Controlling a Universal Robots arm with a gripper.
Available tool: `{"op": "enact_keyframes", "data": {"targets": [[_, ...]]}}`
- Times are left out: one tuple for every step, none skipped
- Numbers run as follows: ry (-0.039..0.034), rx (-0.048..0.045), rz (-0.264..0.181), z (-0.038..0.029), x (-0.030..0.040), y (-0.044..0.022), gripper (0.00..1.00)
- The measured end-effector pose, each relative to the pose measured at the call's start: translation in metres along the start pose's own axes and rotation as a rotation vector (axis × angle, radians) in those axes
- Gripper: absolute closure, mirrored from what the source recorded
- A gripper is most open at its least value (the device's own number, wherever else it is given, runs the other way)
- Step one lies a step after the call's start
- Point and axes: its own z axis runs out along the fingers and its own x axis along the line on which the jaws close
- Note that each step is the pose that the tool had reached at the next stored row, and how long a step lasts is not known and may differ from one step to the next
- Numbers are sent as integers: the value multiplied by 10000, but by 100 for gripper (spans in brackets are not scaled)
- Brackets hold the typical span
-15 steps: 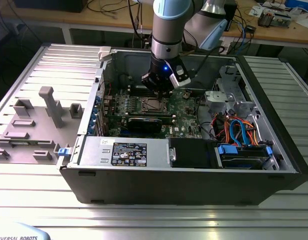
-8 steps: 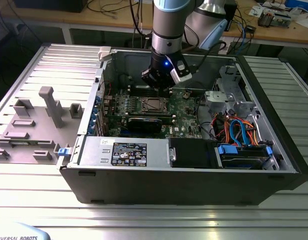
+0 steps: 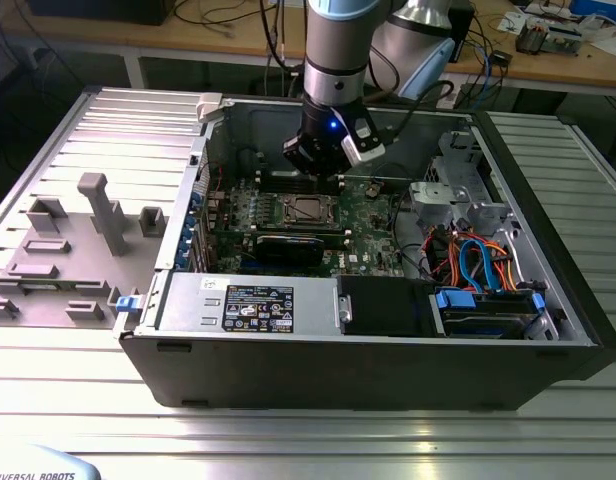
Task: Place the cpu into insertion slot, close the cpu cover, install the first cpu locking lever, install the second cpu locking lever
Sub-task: 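Install the second cpu locking lever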
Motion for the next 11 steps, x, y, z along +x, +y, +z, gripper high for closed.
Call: {"op": "enact_keyframes", "data": {"targets": [[1,0,0,-1,1,-9,89],[0,0,0,-1,1,-18,89],[-1,-1,-1,-1,2,-25,89],[0,0,1,-2,2,-26,89],[0,0,-1,-2,2,-28,89],[0,0,0,-2,2,-30,89],[0,0,0,-2,2,-30,89],[0,0,-1,-2,2,-30,89],[0,0,0,-2,2,-31,89],[0,0,-2,-3,2,-34,89],[1,0,-3,-3,2,-38,89]]}}
